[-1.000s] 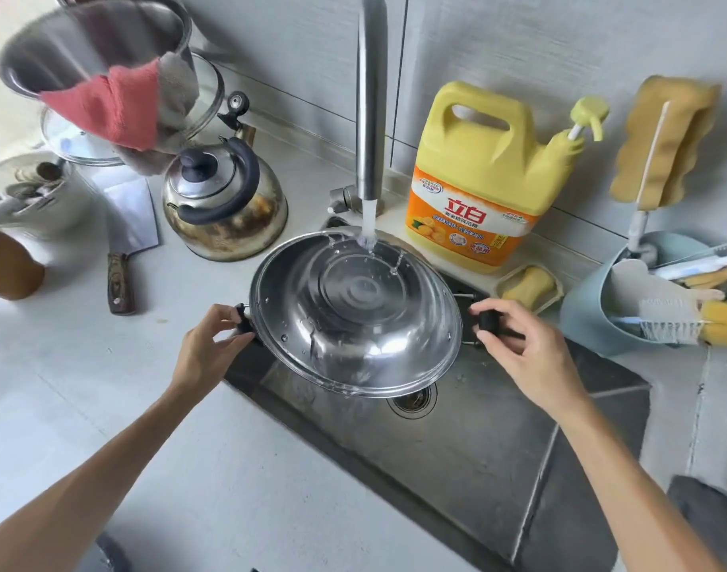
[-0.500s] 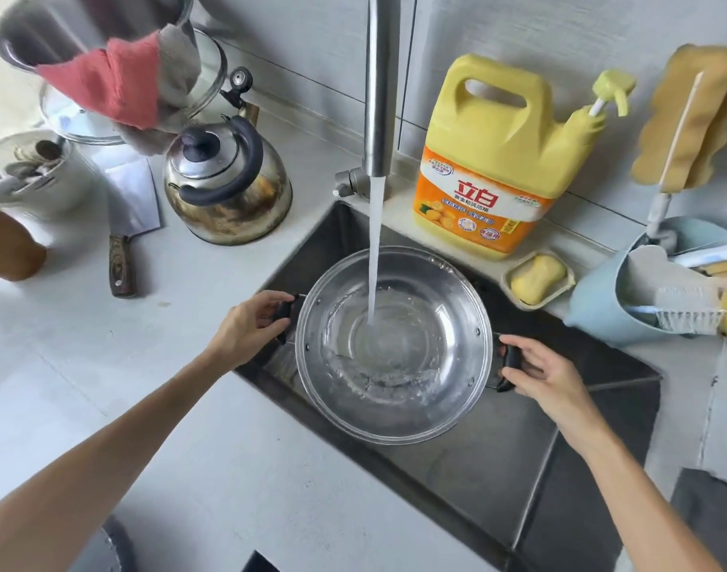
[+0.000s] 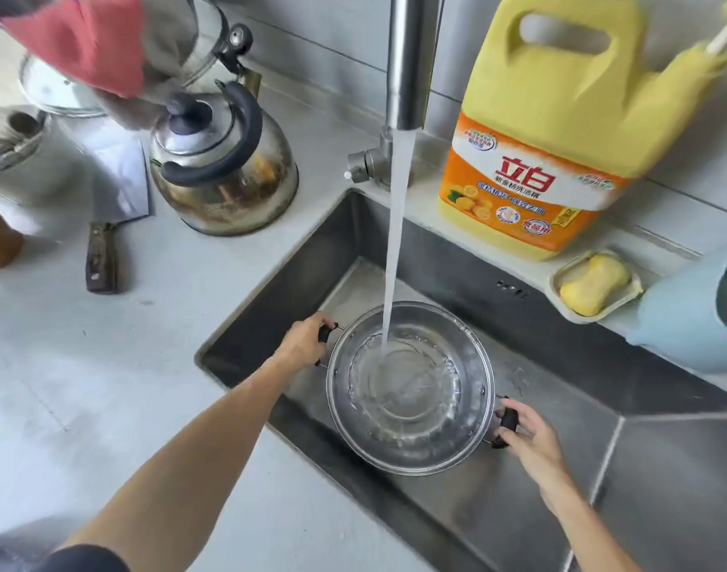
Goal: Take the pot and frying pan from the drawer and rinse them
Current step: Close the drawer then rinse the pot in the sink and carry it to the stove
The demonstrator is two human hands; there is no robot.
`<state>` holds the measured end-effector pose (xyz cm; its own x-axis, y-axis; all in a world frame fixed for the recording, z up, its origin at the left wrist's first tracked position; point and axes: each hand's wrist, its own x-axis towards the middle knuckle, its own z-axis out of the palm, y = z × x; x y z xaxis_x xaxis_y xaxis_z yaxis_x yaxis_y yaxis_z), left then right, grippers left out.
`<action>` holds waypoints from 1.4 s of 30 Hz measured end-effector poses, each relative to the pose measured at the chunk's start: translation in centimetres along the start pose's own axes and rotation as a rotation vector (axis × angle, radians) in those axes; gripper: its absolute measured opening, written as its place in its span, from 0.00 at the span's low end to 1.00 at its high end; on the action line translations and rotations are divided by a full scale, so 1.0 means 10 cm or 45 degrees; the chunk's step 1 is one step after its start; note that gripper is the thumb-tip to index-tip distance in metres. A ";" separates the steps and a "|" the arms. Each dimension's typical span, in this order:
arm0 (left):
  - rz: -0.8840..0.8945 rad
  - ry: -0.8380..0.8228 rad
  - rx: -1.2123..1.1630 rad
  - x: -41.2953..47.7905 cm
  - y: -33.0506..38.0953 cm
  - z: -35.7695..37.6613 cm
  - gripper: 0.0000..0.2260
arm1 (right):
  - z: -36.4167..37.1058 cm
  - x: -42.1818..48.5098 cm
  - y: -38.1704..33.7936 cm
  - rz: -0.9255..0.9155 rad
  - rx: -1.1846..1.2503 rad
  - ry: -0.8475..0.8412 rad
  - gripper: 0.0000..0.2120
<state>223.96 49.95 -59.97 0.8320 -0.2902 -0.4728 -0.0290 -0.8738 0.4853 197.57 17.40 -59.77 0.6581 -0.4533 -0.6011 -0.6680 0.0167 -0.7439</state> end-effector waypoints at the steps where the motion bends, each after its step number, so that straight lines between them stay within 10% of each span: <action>1: -0.018 0.008 -0.023 0.04 -0.02 0.03 0.16 | 0.00 0.04 0.04 0.006 -0.007 0.009 0.23; 6: 0.016 0.040 -0.014 0.07 0.05 -0.04 0.11 | -0.03 0.14 0.08 0.009 -0.025 0.016 0.21; 15: 0.510 0.814 -0.532 0.24 1.47 -1.59 0.15 | -0.04 0.13 0.07 -0.009 -0.040 0.008 0.20; 31: 0.390 0.691 -0.947 0.42 1.44 -1.40 0.09 | -0.05 0.11 0.07 -0.012 -0.017 -0.022 0.21; 42: 0.325 0.722 -0.651 0.25 1.14 -0.90 0.10 | -0.09 0.14 0.02 0.011 -0.059 -0.051 0.20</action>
<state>230.74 42.75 -48.97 0.9926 -0.0944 0.0768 -0.1130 -0.4805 0.8697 198.08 15.98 -60.47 0.6651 -0.4176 -0.6191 -0.6883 -0.0211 -0.7251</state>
